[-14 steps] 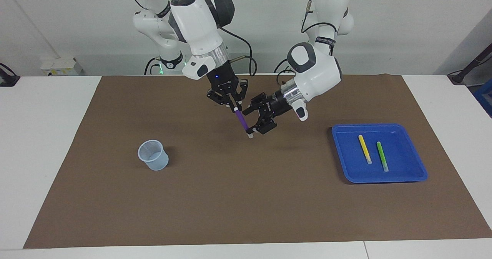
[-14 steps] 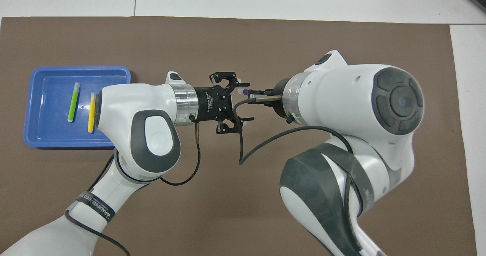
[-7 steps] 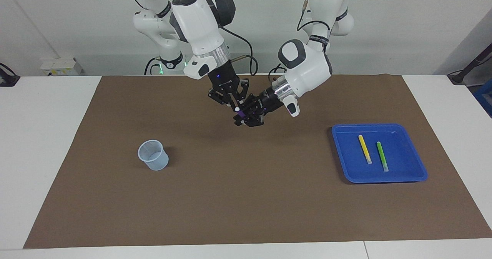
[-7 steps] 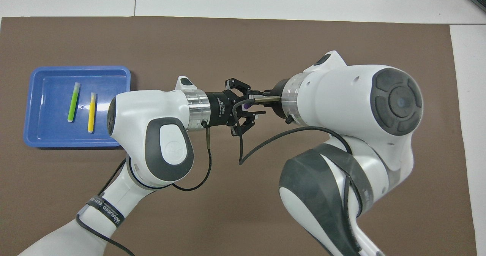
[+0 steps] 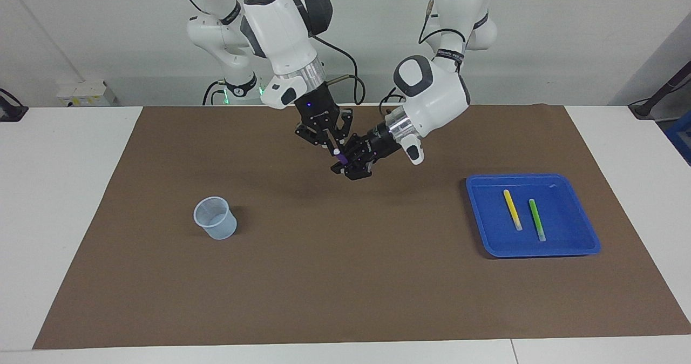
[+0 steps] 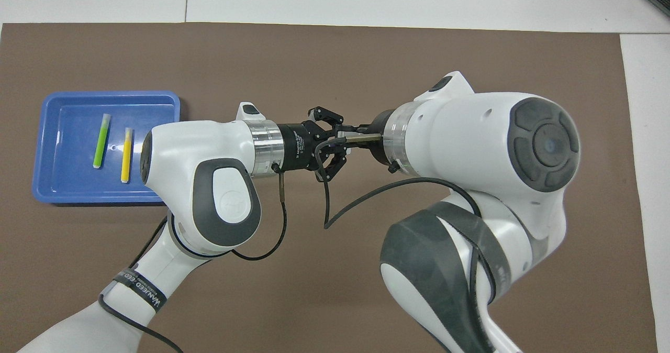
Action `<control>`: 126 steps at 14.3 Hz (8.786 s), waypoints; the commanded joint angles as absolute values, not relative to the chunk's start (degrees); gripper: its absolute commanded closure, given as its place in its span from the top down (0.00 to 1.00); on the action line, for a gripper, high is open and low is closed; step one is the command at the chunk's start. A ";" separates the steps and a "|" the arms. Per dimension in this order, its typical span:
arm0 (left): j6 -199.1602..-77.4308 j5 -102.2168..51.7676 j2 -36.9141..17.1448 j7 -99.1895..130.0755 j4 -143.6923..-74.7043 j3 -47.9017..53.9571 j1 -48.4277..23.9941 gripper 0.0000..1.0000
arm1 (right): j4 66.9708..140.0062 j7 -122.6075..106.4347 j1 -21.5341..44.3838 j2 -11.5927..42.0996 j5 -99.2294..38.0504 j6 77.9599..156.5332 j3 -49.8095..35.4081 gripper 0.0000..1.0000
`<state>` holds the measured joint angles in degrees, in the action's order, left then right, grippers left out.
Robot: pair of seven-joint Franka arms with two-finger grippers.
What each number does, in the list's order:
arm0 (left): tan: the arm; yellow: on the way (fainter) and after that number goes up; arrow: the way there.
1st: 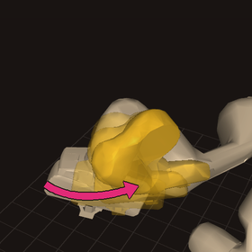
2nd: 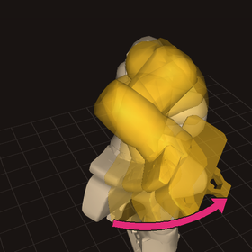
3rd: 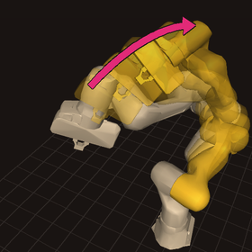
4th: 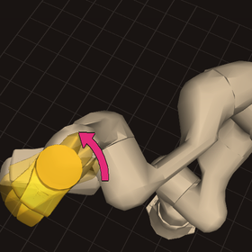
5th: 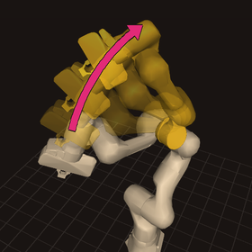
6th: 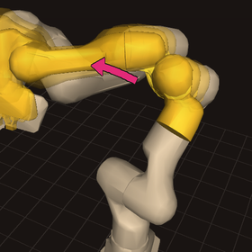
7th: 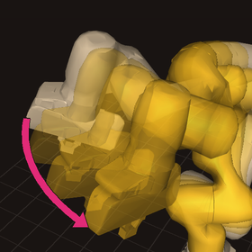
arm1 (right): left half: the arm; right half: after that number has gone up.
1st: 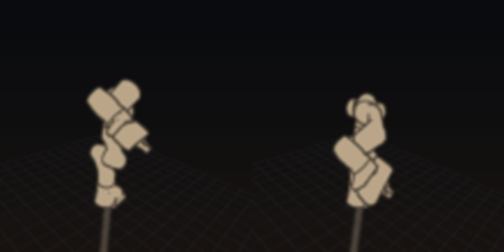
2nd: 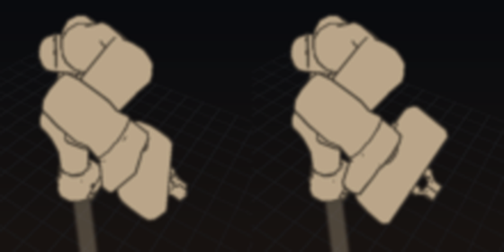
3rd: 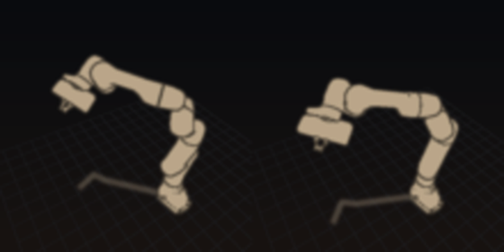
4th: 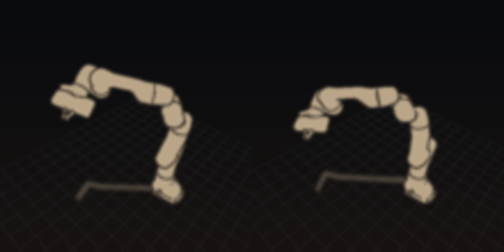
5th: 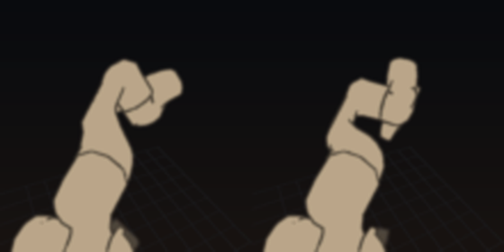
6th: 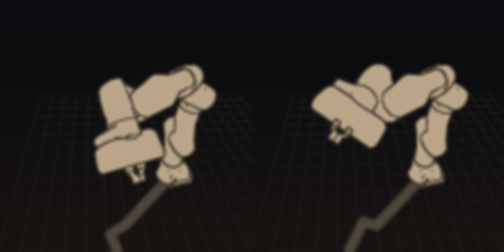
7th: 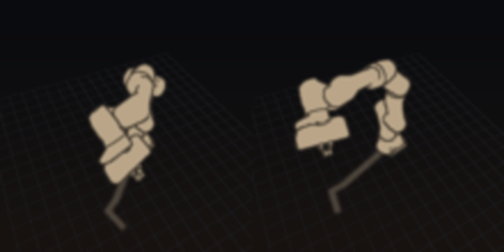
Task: Right arm passes pens to left for tray arrangement
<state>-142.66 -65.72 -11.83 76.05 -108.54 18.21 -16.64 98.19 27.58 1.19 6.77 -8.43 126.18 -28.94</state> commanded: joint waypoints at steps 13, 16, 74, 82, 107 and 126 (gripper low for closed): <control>-128.42 -48.04 -7.12 56.60 -113.03 17.84 -8.27 0.00 | 97.73 28.04 0.70 7.56 -8.79 127.09 -29.00 0.00; -124.64 -41.15 -7.03 54.24 -111.98 17.75 -6.86 0.00 | 97.73 28.21 0.70 7.56 -8.79 126.83 -29.00 0.00; -131.58 8.70 -14.43 5.10 -109.07 17.58 14.86 0.99 | 90.09 0.79 -21.97 0.97 3.87 95.01 -26.02 1.00; -107.23 6.59 -10.55 5.62 -92.73 19.95 12.39 1.00 | 90.53 0.88 -21.62 -1.23 2.99 96.59 -25.93 1.00; -107.49 6.50 -4.93 5.18 -94.92 19.16 14.59 1.00 | 93.43 0.88 1.14 -3.78 2.90 95.01 -0.18 1.00; -107.58 6.59 -1.58 5.10 -95.36 1.67 -4.13 1.00 | 97.64 1.40 0.71 -9.40 -1.38 92.55 0.17 1.00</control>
<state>-108.02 7.11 -3.36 5.62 -93.45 2.84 -3.44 94.81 1.71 1.14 -7.24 2.09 93.61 -0.55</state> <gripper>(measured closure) 0.000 0.000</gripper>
